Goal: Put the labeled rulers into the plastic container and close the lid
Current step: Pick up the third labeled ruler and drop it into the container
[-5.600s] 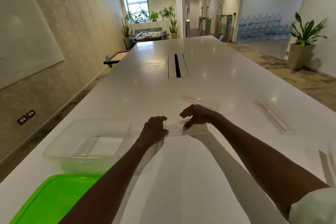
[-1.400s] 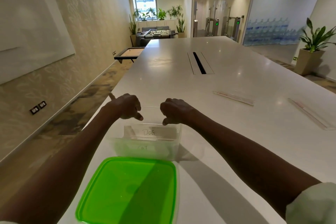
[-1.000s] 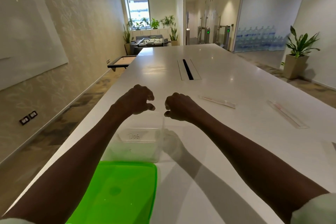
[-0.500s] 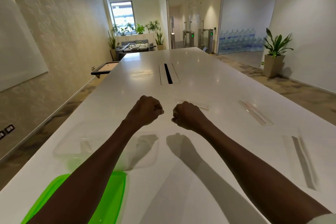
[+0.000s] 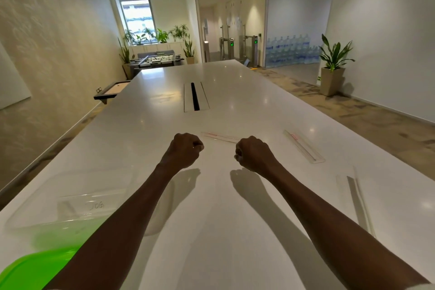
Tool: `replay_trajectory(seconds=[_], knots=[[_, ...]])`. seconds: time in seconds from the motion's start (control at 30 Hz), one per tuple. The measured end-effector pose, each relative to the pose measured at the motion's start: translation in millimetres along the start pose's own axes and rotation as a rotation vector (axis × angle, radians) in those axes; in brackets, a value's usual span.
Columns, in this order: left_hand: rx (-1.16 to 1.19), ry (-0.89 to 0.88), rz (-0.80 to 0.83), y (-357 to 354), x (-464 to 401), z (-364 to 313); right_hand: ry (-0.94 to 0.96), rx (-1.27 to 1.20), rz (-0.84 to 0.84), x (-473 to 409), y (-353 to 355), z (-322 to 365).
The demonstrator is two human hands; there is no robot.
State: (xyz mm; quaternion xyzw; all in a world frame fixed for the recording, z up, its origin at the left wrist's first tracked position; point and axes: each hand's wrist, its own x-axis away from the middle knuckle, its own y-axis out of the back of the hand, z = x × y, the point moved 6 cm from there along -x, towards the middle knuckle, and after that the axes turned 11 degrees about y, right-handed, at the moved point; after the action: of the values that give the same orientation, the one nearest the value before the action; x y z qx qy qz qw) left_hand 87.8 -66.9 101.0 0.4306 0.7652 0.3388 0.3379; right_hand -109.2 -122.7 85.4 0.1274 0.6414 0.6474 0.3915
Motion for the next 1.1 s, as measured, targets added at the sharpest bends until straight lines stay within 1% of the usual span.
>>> replay_trajectory(seconds=[0.07, 0.23, 0.47, 0.6, 0.67, 0.8, 0.93, 1.1], knots=[[0.017, 0.005, -0.030, -5, -10, -2, -0.026, 0.002, 0.006, -4, -2, -14], [0.051, 0.082, -0.067, -17, -40, 4, -0.123, -0.051, -0.002, -22, -12, -47], [0.042, 0.194, -0.014, -43, -76, 29, -0.331, -0.277, -0.062, -53, -38, -88], [0.077, 0.279, -0.008, -55, -94, 47, -0.349, -0.297, -0.059, -65, -57, -99], [0.084, 0.294, -0.004, -61, -103, 52, -0.353, -0.316, -0.067, -70, -66, -100], [0.067, 0.313, 0.060, -74, -126, 55, -0.370, -0.376, -0.116, -75, -78, -103], [0.069, 0.333, 0.108, -90, -146, 54, -0.451, -0.441, -0.181, -75, -88, -112], [0.105, 0.384, 0.187, -113, -160, 55, -0.466, -0.442, -0.173, -78, -98, -120]])
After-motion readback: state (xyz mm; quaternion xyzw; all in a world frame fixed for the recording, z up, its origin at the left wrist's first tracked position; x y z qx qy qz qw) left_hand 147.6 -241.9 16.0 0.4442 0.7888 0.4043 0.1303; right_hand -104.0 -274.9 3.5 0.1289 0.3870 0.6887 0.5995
